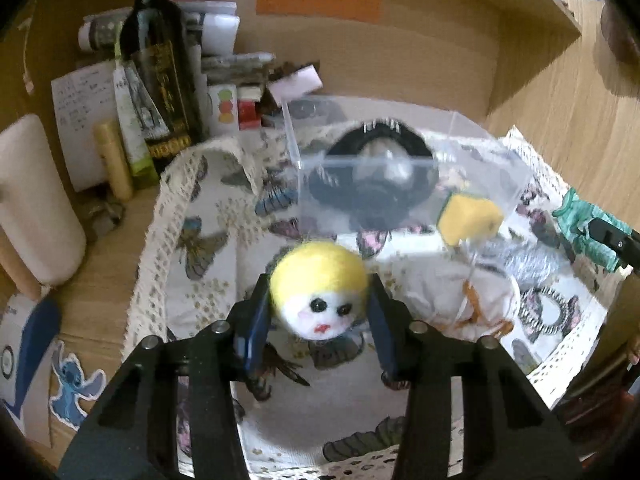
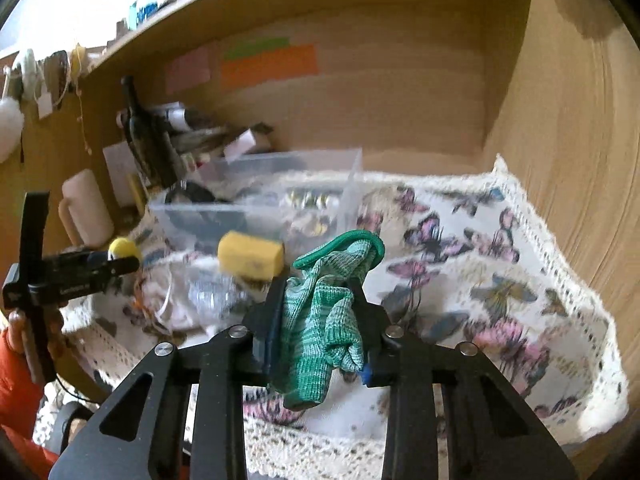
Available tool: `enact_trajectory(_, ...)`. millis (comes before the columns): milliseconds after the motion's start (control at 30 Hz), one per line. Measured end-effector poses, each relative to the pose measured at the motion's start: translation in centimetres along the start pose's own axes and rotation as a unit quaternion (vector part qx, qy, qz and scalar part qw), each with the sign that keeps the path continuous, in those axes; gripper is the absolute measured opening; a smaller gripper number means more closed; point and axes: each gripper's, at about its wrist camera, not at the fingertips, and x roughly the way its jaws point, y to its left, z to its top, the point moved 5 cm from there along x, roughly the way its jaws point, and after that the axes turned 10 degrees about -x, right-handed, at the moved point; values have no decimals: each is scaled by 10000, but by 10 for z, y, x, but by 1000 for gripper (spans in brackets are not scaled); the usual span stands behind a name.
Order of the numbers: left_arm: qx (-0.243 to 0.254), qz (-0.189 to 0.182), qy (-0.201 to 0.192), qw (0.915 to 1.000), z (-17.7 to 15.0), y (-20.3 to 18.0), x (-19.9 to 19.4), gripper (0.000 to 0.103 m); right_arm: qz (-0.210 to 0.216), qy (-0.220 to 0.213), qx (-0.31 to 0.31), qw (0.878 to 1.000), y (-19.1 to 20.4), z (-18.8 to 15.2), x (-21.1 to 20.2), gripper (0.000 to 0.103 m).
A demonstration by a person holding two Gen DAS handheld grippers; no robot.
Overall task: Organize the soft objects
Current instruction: 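Grasp the yellow-haired doll head with the left tool while the right tool grasps the green sock, then release the doll head into the box with the left tool while the right tool releases the sock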
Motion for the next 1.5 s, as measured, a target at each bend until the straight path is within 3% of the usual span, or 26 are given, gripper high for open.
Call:
enact_trajectory(300, 24, -77, -740, 9972, 46, -9, -28, 45, -46, -696, -295, 9971, 7, 48, -9, 27)
enact_trajectory(467, 154, -41, -1029, 9946, 72, -16, -33, 45, 63, -837, -554, 9949, 14, 76, 7, 27)
enact_trajectory(667, 93, 61, -967, 9953, 97, -14, -13, 45, 169, -804, -759, 9937, 17, 102, 34, 27)
enact_trajectory(833, -41, -1, -718, 9974, 110, -10, 12, 45, 327, -607, -811, 9943, 16, 116, 62, 27)
enact_trajectory(1000, -131, -171, -407, 9989, 114, -11, 35, 45, 684, -88, -787, 9945, 19, 123, 105, 27)
enact_trajectory(1167, -123, -103, -251, 9996, 113, -13, 55, 45, 828, 485, -815, 9920, 22, 112, 146, 27)
enact_trajectory(1367, 59, -88, -96, 9999, 109, -21, 66, 45, 837, 852, -940, 9884, 27, 96, 170, 30)
enact_trajectory(1433, 134, -25, -123, 9998, 109, -23, 66, 47, 754, 899, -1031, 9877, 28, 93, 172, 35)
enact_trajectory(1500, 186, -19, -140, 9997, 107, -26, 63, 53, 611, 891, -1087, 9882, 28, 93, 171, 46)
